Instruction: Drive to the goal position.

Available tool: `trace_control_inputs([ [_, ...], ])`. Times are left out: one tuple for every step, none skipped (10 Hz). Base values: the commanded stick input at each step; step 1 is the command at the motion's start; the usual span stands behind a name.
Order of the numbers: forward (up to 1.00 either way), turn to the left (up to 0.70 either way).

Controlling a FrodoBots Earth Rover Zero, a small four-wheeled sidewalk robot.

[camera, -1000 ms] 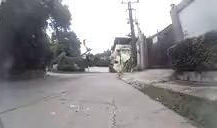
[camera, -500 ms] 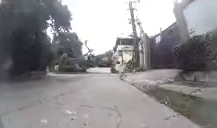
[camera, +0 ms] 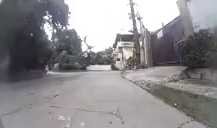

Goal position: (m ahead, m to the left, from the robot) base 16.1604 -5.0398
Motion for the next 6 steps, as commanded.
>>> trace_control_inputs([
  [0.5, 0.0],
  [0.5, 0.0],
  [0.5, 0.0],
  [0.5, 0.0],
  [0.5, 0.0],
  [0.5, 0.0],
])
